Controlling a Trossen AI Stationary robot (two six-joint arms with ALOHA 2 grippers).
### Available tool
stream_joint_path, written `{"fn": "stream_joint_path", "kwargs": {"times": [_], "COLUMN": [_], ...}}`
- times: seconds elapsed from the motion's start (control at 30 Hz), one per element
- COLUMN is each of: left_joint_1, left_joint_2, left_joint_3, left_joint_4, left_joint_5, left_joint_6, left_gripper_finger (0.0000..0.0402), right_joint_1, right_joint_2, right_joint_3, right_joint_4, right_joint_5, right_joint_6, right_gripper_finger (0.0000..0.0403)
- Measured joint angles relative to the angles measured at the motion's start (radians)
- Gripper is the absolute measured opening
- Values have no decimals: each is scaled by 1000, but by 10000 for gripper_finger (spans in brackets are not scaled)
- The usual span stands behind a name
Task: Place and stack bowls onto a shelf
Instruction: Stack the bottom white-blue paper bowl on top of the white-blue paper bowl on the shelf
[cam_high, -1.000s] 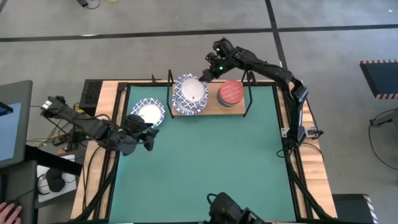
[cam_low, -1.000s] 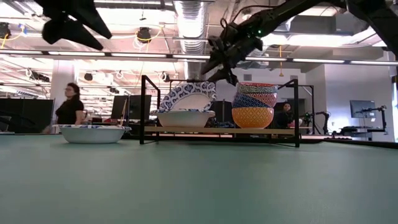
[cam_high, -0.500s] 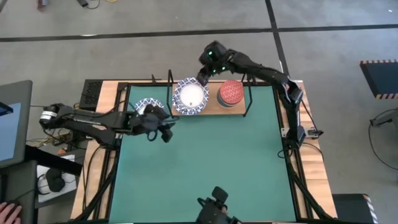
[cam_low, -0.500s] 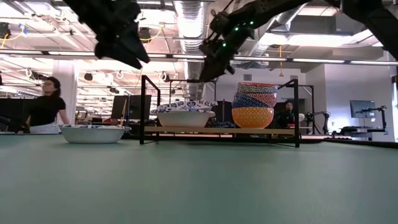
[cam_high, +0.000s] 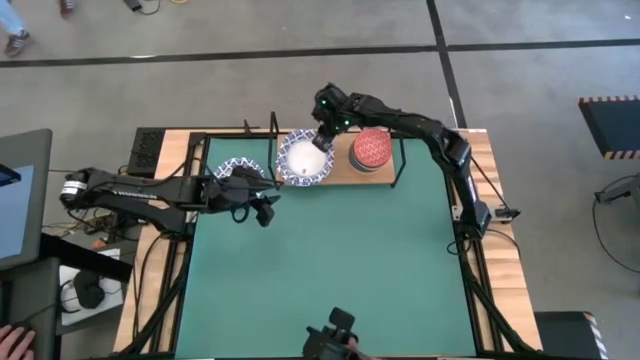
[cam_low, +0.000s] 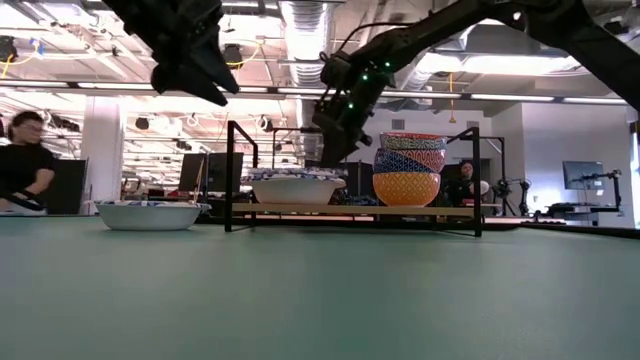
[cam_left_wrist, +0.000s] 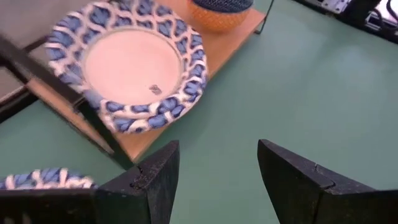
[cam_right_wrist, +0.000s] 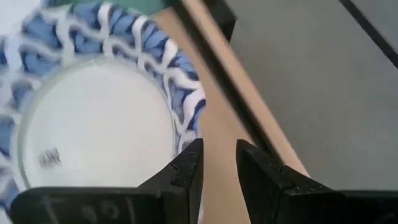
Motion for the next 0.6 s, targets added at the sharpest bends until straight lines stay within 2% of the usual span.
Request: {"fn": "stream_joint_path", "kwargs": {"times": [0.17, 0.4, 0.53, 0.6], "left_joint_1": [-5, -5, -13, -20], "left_joint_2": [-31, -93, -155, -197], "left_joint_3": [0, 0, 0, 0], "left_joint_4": [-50, -114, -171, -192], "left_joint_5": [-8, -7, -30, -52], "left_joint_6": [-24, -52, -86, -118], "left_gripper_finger": [201, 201, 201, 201], "right_joint_1": [58, 93, 163, 219], "right_joint_2": [-1, -42, -47, -38], "right_joint_3": [0, 0, 1, -5], "right_joint_4": [-6, -22, -59, -63], "right_joint_5": [0, 25, -63, -68], "right_joint_6": [-95, -41, 1, 0], "right_gripper_finger": [120, 120, 120, 120]}}
